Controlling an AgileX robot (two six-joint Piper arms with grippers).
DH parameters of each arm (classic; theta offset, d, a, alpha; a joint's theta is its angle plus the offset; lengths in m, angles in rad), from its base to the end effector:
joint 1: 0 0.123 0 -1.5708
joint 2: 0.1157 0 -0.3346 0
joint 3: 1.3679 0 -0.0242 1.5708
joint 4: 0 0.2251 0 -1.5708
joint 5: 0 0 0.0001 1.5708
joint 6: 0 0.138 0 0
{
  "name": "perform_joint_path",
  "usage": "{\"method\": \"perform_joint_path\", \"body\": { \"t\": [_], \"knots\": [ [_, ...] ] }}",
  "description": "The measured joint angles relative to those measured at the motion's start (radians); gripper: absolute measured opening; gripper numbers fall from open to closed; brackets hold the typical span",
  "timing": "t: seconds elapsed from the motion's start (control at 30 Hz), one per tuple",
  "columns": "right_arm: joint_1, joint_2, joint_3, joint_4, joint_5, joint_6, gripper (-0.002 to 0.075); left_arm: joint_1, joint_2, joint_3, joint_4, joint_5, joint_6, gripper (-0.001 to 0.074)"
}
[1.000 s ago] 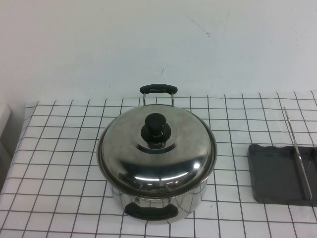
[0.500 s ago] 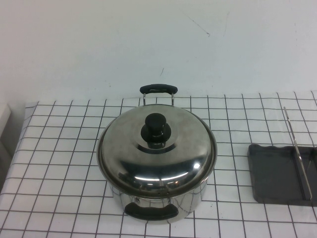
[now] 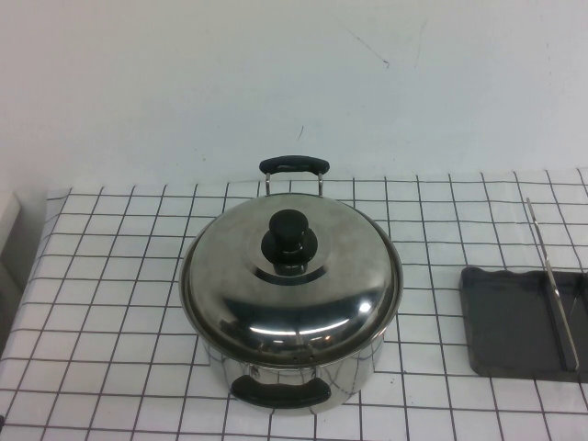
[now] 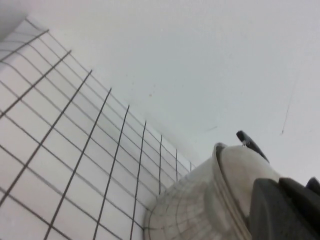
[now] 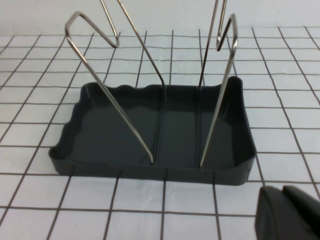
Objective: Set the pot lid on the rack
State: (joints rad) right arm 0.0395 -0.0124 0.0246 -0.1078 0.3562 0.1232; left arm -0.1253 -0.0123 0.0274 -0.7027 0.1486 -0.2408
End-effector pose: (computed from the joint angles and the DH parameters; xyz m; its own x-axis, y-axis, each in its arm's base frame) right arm 0.0226 -0.0043 0.1604 -0.2755 0.0112 -0.9612 0.0027 0.9999 0.0109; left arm 0.0253 -0.0166 0.1921 -0.2012 -0.7837 -0.5876 0.0963 0.5812 -0.8081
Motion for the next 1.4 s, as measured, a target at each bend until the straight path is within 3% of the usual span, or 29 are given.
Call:
{"method": "perform_joint_path", "body": {
  "t": [0.13,0.23,0.4,0.57,0.63,0.73,0.83,0.97,1.07,1.2,1.4],
  "knots": [
    [0.0,0.0,0.0,0.0,0.0,0.0,-0.0003,0.0,0.0,0.0,-0.012,-0.059,0.031,-0.0003],
    [0.0,0.0,0.0,0.0,0.0,0.0,-0.0003,0.0,0.008,-0.044,0.04,0.018,0.13,-0.0003],
    [0.0,0.0,0.0,0.0,0.0,0.0,-0.0003,0.0,0.178,-0.289,0.117,0.189,0.364,-0.0003],
    [0.0,0.0,0.0,0.0,0.0,0.0,-0.0003,0.0,0.383,-0.436,0.031,0.213,0.641,-0.0003],
    [0.0,0.0,0.0,0.0,0.0,0.0,-0.0003,-0.002,0.461,-0.493,0.069,0.215,0.664,-0.0003],
    [0.0,0.0,0.0,0.0,0.0,0.0,-0.0003,-0.04,0.579,-0.566,0.271,0.185,0.538,0.0008],
    [0.0,0.0,0.0,0.0,0.0,0.0,-0.0003,-0.151,0.671,-0.598,0.522,0.078,0.271,0.0071],
    [0.0,0.0,0.0,0.0,0.0,0.0,-0.0003,-0.347,0.783,-0.607,0.823,-0.167,0.012,0.0253],
    [0.0,0.0,0.0,0.0,0.0,0.0,-0.0003,-0.451,0.914,-0.616,0.922,-0.347,-0.033,0.0385],
    [0.0,0.0,0.0,0.0,0.0,0.0,-0.0003,-0.49,1.104,-0.644,0.952,-0.485,-0.062,0.0486],
    [0.0,0.0,0.0,0.0,0.0,0.0,-0.0003,-0.49,1.343,-0.702,0.97,-0.615,-0.106,0.0518]
  ]
}}
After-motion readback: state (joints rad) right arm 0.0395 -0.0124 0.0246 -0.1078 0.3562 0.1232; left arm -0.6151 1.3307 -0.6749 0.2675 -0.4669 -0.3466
